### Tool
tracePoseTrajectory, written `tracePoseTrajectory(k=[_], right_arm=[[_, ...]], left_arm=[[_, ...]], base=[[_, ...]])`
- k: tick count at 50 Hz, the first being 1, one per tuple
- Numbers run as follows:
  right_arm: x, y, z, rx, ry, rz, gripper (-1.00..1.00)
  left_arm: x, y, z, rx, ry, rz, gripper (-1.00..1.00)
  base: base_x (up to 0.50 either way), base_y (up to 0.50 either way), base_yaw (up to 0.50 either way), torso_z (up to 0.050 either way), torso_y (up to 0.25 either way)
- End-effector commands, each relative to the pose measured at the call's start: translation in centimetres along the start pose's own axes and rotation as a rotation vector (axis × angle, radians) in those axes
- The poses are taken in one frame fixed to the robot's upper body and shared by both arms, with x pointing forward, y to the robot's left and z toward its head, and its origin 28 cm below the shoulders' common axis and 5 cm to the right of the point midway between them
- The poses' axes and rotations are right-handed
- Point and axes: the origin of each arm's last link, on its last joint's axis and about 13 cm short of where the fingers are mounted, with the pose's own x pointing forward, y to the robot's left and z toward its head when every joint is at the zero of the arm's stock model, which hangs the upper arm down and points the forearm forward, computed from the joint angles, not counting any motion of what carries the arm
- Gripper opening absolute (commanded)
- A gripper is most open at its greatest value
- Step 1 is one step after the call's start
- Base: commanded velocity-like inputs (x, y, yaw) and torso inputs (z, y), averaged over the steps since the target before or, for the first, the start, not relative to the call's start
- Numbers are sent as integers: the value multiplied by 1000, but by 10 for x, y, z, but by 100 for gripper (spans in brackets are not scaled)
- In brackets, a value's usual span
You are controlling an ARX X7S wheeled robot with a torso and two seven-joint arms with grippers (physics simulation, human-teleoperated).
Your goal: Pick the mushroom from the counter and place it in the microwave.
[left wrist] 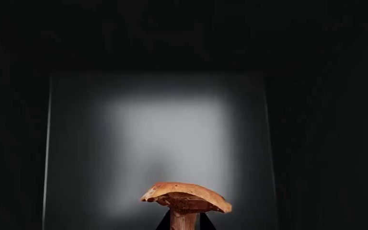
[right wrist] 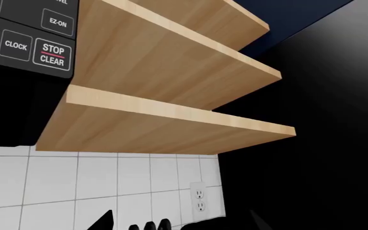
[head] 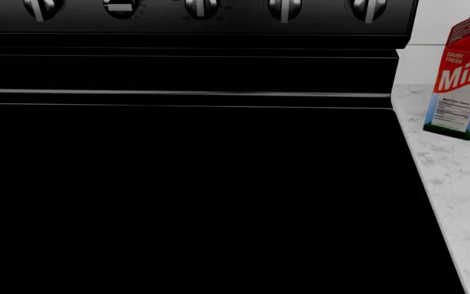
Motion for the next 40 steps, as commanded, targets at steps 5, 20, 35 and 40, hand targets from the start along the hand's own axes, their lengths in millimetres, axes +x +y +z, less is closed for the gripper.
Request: tracePoseTrajectory(k=[5, 20, 35, 40], right_arm=[[1, -4, 2, -8, -25, 2, 100], [1, -4, 2, -11, -22, 0, 100], [-1, -5, 1, -11, -21, -2, 100], [-1, -5, 1, -13, -20, -1, 100]], left_arm=[[1, -7, -3, -22, 66, -20, -100], [3, -5, -9, -22, 113, -18, -100], [4, -4, -16, -19, 169, -5, -100], [6, -3, -18, -14, 180, -4, -100]], base=[[0, 0, 0, 0, 0], [0, 0, 0, 0, 0], [0, 0, 0, 0, 0], [0, 0, 0, 0, 0]])
